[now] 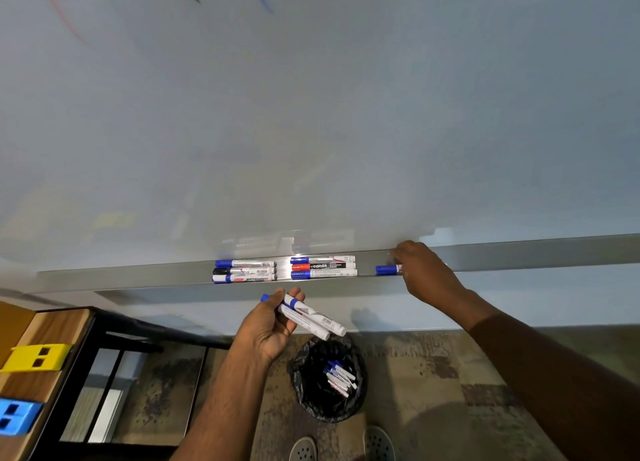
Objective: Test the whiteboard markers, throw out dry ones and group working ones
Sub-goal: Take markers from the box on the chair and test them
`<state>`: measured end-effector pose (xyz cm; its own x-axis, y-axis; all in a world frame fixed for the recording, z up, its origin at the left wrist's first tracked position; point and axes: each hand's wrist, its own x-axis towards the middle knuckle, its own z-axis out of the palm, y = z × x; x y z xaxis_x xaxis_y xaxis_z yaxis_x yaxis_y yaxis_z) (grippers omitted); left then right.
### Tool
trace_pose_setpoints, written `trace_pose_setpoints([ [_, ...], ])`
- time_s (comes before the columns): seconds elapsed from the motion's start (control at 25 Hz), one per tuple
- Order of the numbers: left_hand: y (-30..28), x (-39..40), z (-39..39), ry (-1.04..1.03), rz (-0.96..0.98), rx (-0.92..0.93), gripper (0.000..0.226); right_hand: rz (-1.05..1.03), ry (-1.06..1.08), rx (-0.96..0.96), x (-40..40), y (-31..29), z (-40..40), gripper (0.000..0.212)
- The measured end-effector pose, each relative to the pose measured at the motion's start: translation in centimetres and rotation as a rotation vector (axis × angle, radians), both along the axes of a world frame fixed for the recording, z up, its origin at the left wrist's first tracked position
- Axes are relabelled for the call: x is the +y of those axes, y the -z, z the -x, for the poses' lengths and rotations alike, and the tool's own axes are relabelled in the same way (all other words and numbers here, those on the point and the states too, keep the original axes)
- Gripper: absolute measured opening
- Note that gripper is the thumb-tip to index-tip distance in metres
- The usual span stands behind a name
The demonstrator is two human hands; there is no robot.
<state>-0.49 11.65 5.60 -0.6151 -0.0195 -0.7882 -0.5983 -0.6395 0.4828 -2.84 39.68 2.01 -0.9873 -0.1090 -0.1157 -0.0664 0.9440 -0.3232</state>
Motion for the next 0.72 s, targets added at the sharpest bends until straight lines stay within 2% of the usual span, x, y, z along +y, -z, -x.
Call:
trace_pose_setpoints([
  [0.08, 0.0, 0.8, 0.2, 0.011, 0.009, 0.023, 0.019, 0.256, 0.107, 0.083, -1.5, -1.7, -0.6, 0.022],
  [0.12, 0.0, 1.2, 0.2, 0.020, 0.012, 0.033, 0.021, 0.449, 0.158, 0.030, -2.7, -2.8, -1.0, 0.013],
  [0.2, 0.1, 2.3, 0.3, 0.053, 0.026, 0.056, 0.024, 0.759, 0.173, -0.295, -5.3, -5.1, -2.0, 0.013],
  [0.24, 0.2, 2.7, 0.3, 0.075, 0.036, 0.066, 0.025, 0.815, 0.151, -0.461, -6.4, -5.6, -2.5, 0.014],
  [0.32, 0.5, 3.5, 0.3, 0.100, 0.043, 0.076, 0.028, 0.793, 0.098, -0.588, -7.8, -5.4, -3.0, 0.016],
  [0.56, 0.5, 3.5, 0.5, 0.063, 0.041, 0.082, 0.024, 0.811, 0.152, -0.554, -7.1, -4.4, -2.4, 0.012],
  [0.72, 0.0, 2.9, 1.5, 0.018, -0.002, 0.090, 0.018, 0.435, 0.182, -0.138, -3.1, -3.6, -0.3, 0.016],
])
